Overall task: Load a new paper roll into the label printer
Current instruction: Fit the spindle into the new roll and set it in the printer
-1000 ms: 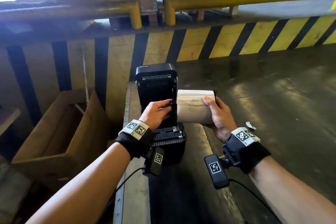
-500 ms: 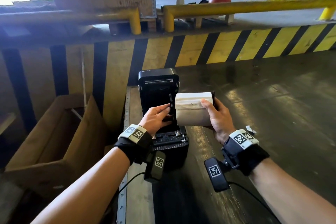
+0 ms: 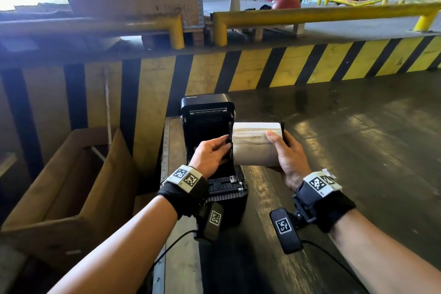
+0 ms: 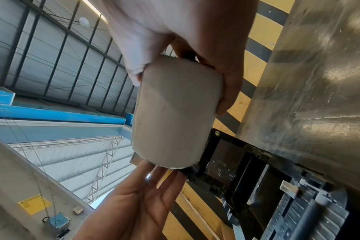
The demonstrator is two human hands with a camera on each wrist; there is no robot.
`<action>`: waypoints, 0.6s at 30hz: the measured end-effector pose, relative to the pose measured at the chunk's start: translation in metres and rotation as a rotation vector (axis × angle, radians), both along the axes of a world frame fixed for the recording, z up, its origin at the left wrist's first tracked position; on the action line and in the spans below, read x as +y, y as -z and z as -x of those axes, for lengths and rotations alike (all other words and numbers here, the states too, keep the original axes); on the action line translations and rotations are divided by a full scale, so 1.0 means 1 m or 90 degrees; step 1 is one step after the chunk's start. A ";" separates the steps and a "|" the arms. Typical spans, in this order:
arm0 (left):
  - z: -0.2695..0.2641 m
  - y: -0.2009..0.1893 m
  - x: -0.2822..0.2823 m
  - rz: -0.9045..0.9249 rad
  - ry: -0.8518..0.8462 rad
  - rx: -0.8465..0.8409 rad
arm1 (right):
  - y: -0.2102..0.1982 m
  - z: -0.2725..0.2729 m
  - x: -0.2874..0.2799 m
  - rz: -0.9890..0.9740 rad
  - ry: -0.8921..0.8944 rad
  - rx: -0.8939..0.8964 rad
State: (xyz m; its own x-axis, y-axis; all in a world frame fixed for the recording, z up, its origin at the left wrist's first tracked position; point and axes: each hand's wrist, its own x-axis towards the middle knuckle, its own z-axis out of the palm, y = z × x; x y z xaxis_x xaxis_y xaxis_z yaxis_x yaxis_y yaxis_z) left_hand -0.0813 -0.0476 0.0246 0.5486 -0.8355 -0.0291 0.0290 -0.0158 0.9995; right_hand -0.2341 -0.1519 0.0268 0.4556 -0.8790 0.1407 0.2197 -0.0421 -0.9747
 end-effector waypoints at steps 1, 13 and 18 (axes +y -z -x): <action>0.000 -0.001 0.000 0.006 -0.002 0.015 | 0.000 0.000 0.000 0.006 -0.002 -0.002; -0.014 -0.017 0.008 -0.003 0.019 0.066 | 0.000 -0.017 0.004 0.076 -0.077 -0.003; -0.027 -0.011 0.017 0.006 0.016 0.075 | 0.004 -0.032 0.006 0.079 -0.115 0.028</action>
State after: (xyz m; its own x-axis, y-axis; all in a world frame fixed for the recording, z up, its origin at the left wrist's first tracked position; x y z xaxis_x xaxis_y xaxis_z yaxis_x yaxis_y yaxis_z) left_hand -0.0543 -0.0310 0.0359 0.5203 -0.8499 -0.0838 0.1456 -0.0085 0.9893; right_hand -0.2020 -0.1464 0.0231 0.6127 -0.7595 0.2188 0.1920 -0.1256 -0.9733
